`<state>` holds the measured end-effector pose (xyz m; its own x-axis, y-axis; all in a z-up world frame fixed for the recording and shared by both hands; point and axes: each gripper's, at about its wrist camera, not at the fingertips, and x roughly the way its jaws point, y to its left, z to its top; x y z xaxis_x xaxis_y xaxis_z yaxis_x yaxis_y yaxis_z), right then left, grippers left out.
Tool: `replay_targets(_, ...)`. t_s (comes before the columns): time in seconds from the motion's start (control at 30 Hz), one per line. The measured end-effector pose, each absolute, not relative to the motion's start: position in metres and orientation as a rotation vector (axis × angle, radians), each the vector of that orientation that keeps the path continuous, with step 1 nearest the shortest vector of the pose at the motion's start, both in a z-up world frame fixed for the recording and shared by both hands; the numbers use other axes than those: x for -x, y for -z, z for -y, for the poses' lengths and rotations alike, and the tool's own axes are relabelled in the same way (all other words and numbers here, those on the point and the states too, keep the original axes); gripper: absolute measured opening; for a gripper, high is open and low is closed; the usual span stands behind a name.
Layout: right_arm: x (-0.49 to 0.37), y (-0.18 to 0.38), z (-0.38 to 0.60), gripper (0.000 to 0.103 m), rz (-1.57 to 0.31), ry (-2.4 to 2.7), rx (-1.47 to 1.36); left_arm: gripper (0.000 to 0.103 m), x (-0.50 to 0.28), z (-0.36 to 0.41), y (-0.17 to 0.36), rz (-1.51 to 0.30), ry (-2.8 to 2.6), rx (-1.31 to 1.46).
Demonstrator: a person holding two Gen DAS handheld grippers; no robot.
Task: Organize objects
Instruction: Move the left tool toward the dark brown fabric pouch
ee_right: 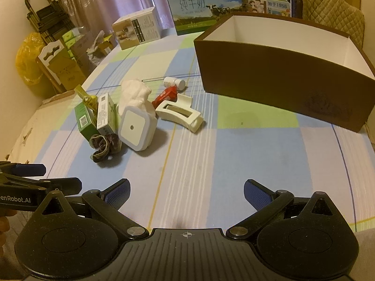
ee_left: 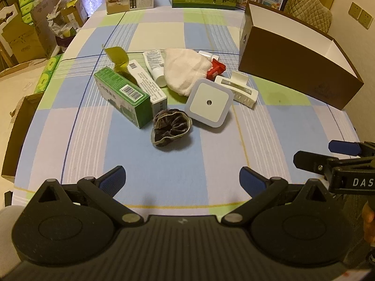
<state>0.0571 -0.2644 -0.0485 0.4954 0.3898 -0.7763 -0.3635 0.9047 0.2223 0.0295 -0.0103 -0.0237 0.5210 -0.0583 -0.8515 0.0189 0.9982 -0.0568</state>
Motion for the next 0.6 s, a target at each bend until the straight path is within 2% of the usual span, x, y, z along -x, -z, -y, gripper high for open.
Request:
replay_targets(0.37, -0.088, 0.043, 0.263, 0.101, -0.906, -0.494, 0.006, 0.101, -0.054, 0.010, 0.027, -0.984, 0.042, 0.019)
replay_targets(0.47, -0.098, 0.041, 0.259, 0.100, -0.884, -0.513, 0.030, 0.098, -0.064, 0.009, 0.028, -0.977, 0.039, 0.004)
replay_targets(0.53, -0.106, 0.039, 0.255, 0.098, -0.874, -0.524, 0.054, 0.098, -0.070, 0.008, 0.029, -0.965, 0.039, -0.006)
replay_targets(0.6, -0.114, 0.039, 0.251, 0.092, -0.863, -0.541, 0.075, 0.094, -0.077, 0.006, 0.030, -0.959, 0.038, -0.018)
